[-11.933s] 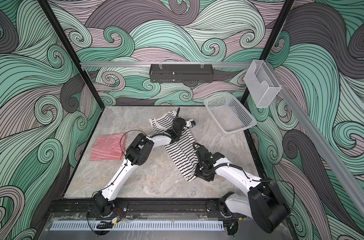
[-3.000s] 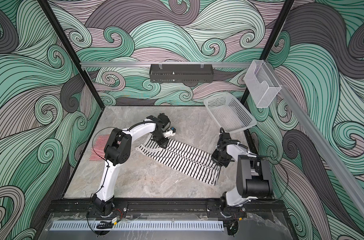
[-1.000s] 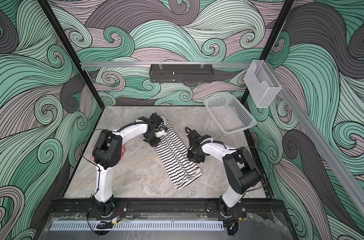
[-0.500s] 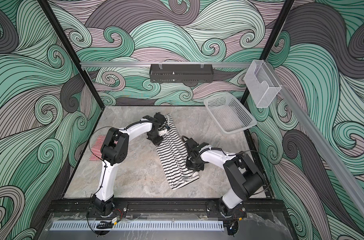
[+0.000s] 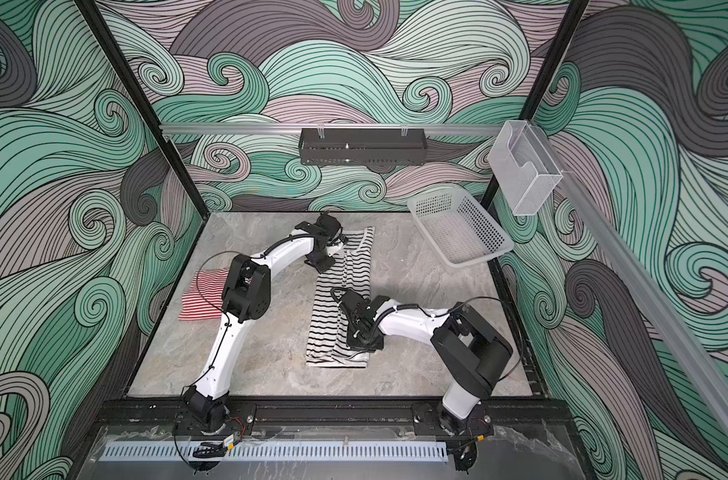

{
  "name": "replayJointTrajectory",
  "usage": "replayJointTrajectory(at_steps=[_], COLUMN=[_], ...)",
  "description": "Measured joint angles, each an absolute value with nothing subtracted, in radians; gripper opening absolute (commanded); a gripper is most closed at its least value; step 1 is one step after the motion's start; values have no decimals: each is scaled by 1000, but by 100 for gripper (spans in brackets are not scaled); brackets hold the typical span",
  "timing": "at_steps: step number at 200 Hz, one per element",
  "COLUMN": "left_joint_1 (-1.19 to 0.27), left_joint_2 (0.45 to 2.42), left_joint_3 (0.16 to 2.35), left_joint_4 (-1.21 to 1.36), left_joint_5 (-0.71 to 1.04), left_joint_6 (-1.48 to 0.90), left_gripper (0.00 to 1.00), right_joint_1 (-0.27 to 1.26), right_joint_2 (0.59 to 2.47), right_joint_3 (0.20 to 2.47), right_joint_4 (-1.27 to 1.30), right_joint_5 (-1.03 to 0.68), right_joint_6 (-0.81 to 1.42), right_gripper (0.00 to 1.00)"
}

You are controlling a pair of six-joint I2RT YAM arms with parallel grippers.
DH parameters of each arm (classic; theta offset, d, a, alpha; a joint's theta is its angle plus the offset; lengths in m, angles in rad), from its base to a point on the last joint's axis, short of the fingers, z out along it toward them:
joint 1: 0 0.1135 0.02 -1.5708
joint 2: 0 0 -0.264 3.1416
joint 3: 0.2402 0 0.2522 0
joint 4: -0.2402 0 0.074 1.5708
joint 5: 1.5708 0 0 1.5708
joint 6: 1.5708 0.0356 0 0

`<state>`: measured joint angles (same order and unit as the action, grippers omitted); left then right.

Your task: Fold and stack the tank tops

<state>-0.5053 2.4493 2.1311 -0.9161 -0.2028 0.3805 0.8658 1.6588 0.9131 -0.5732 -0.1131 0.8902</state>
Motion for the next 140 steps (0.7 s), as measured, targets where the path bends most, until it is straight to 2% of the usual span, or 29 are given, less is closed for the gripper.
replayJointTrajectory(at_steps=[32, 42, 84, 113, 140], left_joint_1=[-505, -505, -505, -509, -535], left_joint_2=[2402, 2363, 2073, 1846, 1726], left_joint_3=[2063, 2009, 1725, 1477, 1260], left_joint_4=[-896, -885, -838, -767, -710], left_joint_5=[-217, -216, -185, -162, -136], left_joint_6=[359, 346, 332, 353, 390], left_gripper=[67, 70, 70, 70, 70], right_joint_1=[866, 866, 852, 847, 847], right_joint_2=[1638, 1619, 1503, 1448, 1417], right_joint_3=[914, 914, 893, 759, 679], right_joint_4=[-593, -610, -634, -575, -506], right_joint_5=[-115, -115, -126, -178, -229], right_joint_6=[888, 886, 894, 947, 1010], right_gripper=[55, 56, 55, 54, 54])
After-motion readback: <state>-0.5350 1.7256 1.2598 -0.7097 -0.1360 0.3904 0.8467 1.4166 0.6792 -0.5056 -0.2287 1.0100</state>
